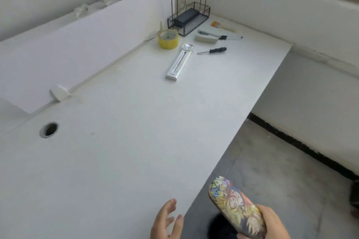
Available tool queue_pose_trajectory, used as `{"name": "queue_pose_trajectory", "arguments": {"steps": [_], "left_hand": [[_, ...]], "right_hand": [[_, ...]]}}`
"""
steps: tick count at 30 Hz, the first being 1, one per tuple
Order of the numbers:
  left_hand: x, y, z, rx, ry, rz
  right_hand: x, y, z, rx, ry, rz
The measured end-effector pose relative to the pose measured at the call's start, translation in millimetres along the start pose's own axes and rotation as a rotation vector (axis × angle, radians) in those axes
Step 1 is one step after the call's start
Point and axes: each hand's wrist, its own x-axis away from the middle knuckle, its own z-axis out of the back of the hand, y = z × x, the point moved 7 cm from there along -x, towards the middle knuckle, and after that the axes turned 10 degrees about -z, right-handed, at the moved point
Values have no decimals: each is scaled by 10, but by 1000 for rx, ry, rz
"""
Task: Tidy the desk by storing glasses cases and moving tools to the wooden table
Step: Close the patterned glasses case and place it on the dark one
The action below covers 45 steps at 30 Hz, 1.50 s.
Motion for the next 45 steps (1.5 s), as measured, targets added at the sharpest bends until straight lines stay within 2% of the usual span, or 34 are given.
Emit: {"name": "queue_pose_trajectory", "arguments": {"steps": [1,4,7,11,12,13,15,16,19,21,24,28,34,40,45], "left_hand": [[-80,48,-274,-5,-10,-5],[-398,270,-1149,30,-70,-16],[-727,608,-1908,63,-143,-91],[-974,876,-2593,65,-204,-150],[-1033,881,-2708,65,-206,-148],[-1111,880,-2797,65,-199,-138],[-1300,859,-2952,74,-179,-110],[-1414,858,-3034,79,-176,-96],[-1838,913,-3293,98,-144,-78],[-2186,983,-3500,117,-117,-87],[-2804,1268,-3787,144,-78,-123],[-3563,1798,-4010,179,-62,-186],[-4022,1976,-3969,187,85,-162],[-4211,1811,-3852,179,355,-47],[-4601,2049,-3946,268,487,-9]], "right_hand": [[-100,-4,225,-44,43,-45],[-281,-4,990,-109,300,183],[-463,108,1623,-150,342,240],[-734,359,2406,-259,456,194],[-903,429,2529,-261,381,135],[-1036,572,2569,-260,217,54],[-1278,818,2695,-301,125,-172],[-1415,835,2798,-228,85,-188],[-1865,758,3178,-155,103,-150],[-2128,408,3442,-141,117,-249],[-2332,-309,3933,-188,365,74],[-2728,-1098,4352,-153,387,339],[-3416,-1688,4618,2,256,395],[-4084,-2151,4699,117,73,427],[-4531,-2939,4628,211,-123,659]]}}
